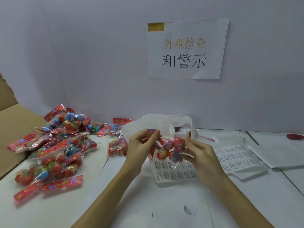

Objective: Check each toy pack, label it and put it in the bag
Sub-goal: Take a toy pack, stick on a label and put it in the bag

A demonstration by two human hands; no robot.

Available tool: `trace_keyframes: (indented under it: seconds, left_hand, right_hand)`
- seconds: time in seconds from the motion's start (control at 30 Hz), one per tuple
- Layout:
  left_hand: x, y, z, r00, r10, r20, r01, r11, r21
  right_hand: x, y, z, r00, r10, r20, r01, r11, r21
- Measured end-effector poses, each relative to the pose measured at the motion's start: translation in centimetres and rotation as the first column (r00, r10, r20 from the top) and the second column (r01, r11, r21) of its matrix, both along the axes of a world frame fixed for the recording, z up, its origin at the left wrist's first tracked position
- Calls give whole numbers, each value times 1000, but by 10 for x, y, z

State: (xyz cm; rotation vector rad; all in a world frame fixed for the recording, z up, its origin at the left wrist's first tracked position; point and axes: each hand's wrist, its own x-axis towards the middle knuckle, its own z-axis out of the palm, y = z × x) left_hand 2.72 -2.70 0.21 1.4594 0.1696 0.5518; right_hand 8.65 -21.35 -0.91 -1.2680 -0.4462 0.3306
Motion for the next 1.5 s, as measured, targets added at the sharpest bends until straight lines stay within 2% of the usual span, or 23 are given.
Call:
trace_keyframes:
  seconds: [0.07,0.13,0.2,0.3,0.4,0.47,0.57,0.67,0.77,0.83,0.93,1.0,1.1,1.3,1.5]
  left_hand:
    - [0,-2,2,1000,9,5,-9,1000,-1]
    - [0,-1,2,1000,18,13,-18,1000,-6]
    - [0,0,0,999,31,19,-31,1000,2]
    - [2,-1,-3,997,73,19,-74,996,45]
    - [6,3,-9,992,118,37,-122,984,128]
    - [5,5,-9,985,165,39,-169,975,146]
    - [5,9,-5,986,165,9,-165,983,77]
    - [5,12,-2,1000,2,-2,-3,999,-54]
    - [6,12,-3,997,-75,-12,72,984,-163]
    - [4,15,-1,990,-138,-11,131,958,-254]
    - [2,20,1,970,-242,-14,234,951,-201]
    - [1,19,1,960,-278,-35,272,955,-117]
    - [0,16,0,967,-252,-46,251,968,-19]
    - [1,15,1,986,-163,-23,162,986,-32]
    - [1,17,0,988,-146,45,147,989,-8]
  right_hand:
    - [0,2,1,996,24,-90,-20,998,52]
    - [-2,4,3,995,35,-94,-31,998,48]
    - [-3,3,2,1000,-4,-20,4,1000,-3]
    - [-2,-1,-3,979,-122,164,145,980,-134]
    - [0,-3,-3,972,-163,171,176,982,-62]
    - [2,-5,-1,963,-134,235,144,989,-22]
    - [4,-5,1,931,-64,360,80,996,-29]
    - [0,-4,1,925,-6,379,31,998,-62]
    - [1,-6,-1,936,43,351,-8,995,-99]
    - [1,-6,0,959,88,270,-72,995,-69]
    - [-1,-1,4,997,76,17,-78,994,83]
    - [-3,0,5,996,58,-63,-55,998,38]
    - [-3,-1,6,995,90,-52,-92,994,-50]
    - [-1,-1,5,971,121,-207,-98,988,118]
    - [-5,0,8,980,104,-169,-95,994,63]
